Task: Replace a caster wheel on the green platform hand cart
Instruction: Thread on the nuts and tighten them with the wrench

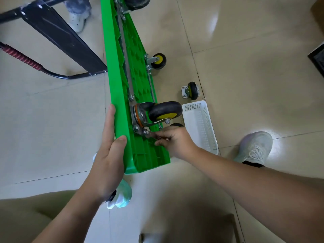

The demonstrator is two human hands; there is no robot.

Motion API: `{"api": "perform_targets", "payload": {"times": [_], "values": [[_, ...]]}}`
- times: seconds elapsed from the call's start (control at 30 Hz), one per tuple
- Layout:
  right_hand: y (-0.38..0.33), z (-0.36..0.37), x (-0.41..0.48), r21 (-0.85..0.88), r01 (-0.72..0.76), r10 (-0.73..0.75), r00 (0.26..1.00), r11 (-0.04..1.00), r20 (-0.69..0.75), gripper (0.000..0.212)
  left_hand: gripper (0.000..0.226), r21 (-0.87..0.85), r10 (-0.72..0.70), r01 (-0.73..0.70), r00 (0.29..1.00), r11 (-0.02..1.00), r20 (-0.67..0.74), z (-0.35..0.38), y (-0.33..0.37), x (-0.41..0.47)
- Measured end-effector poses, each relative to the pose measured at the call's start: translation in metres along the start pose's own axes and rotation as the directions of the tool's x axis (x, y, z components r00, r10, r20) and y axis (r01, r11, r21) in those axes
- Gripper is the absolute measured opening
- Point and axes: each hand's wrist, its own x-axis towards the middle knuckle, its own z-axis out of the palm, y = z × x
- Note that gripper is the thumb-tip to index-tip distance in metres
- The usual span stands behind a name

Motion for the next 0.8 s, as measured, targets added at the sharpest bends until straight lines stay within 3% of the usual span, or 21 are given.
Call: {"api": "perform_targets", "payload": {"times": [0.1,0.2,0.37,0.57,0.8], "values": [[-0.019,-0.003,-0.016,0.034,-0.206,0.202,0.976,0.978,0.082,0.033,0.063,0.031,0.011,-0.011,1.0,0.999,-0.004,-0.001,-0.001,0.001],[-0.036,-0.007,-0.032,0.125,-0.421,0.401,0.902,0.898,0.157,0.037,0.06,0.055,0.01,-0.008,0.999,0.998,-0.031,0.001,-0.002,0.002],[-0.062,-0.013,-0.053,0.204,-0.514,0.485,0.856,0.833,0.177,0.034,0.063,0.033,0.004,-0.003,1.0,0.999,-0.022,0.003,0.001,0.002],[-0.097,-0.02,-0.055,0.341,-0.583,0.516,0.812,0.738,0.272,0.009,0.065,0.032,-0.002,0.002,1.0,0.999,-0.006,0.0,0.003,-0.001],[-0.112,-0.027,-0.054,0.409,-0.627,0.549,0.778,0.663,0.304,0.014,0.067,0.007,-0.025,0.025,0.999,1.0,0.021,0.0,0.011,-0.004]]}}
